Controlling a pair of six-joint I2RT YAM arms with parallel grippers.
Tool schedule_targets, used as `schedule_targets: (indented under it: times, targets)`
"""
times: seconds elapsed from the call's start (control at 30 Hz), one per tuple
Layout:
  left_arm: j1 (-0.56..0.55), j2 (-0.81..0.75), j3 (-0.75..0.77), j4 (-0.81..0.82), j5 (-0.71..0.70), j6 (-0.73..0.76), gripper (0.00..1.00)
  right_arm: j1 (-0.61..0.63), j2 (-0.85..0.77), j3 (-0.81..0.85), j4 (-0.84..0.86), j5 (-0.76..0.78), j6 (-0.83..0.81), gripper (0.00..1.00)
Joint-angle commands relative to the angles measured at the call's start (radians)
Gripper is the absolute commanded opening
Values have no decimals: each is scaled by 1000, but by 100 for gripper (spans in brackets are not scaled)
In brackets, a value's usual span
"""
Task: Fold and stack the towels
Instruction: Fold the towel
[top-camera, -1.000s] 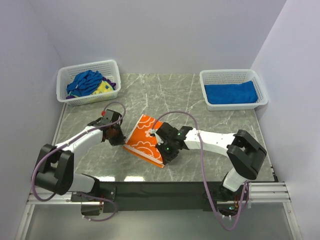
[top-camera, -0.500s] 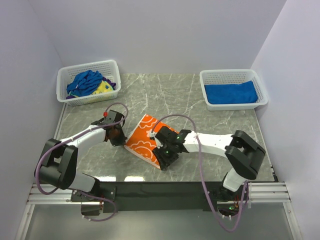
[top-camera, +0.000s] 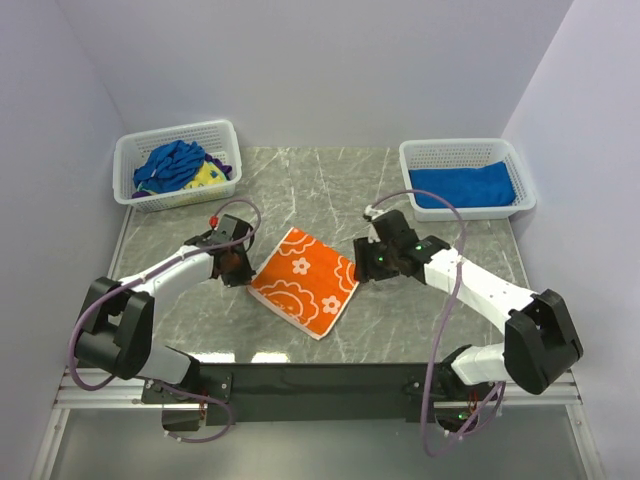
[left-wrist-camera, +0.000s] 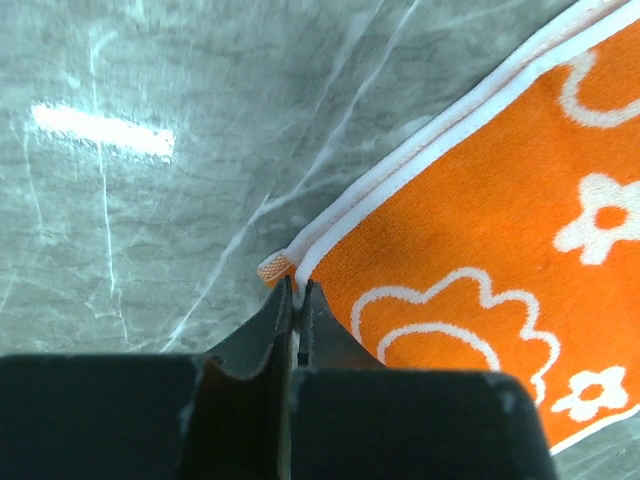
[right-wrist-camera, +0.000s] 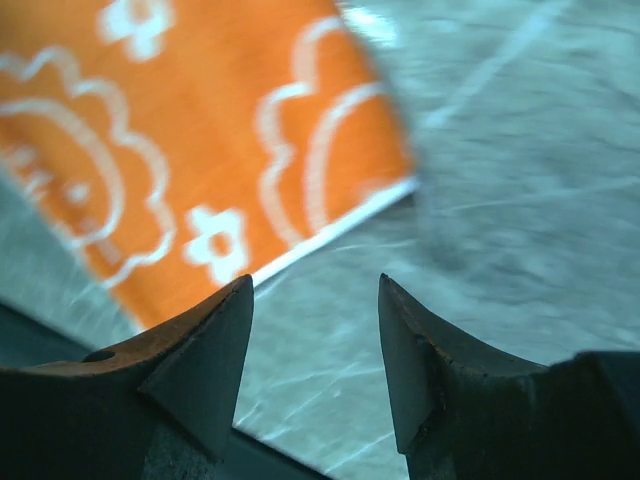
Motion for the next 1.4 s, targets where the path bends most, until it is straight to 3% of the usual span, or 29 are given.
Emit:
schedule_targets:
  times: [0.0,0.2,0.4,0.53,0.63,0.8,0.93,1.17,1.37]
  targets:
    - [-10,-7,52,-14,-47,20,1,-87,1,-39,87,9,17,60]
    - [-11,19,67,-14,-87,25,5,-149,76,-62,188,-40,54,58]
    - [-11,13,96,-30,-129,27,36,-169,68,-116,265,-65,97,58]
    - [-11,-15,115,-61,-155,23,73,-169,51,-128,269,-69,97,58]
    - [-25,-56,144,-109,-184,19,84,-169,28,-140,280,-79,106,58]
    - [-112,-112,167,-144,-173,2,80,-170,19,-159,306,-106,126,50]
    - [-169,-112,126,-74,-92,-24,69,-170,34,-171,346,-148,170,48]
    - [-212,-18,89,14,-61,-30,61,-170,47,-176,412,-217,197,47]
    - [-236,59,121,32,-60,-18,57,-157,64,-128,400,-305,140,35]
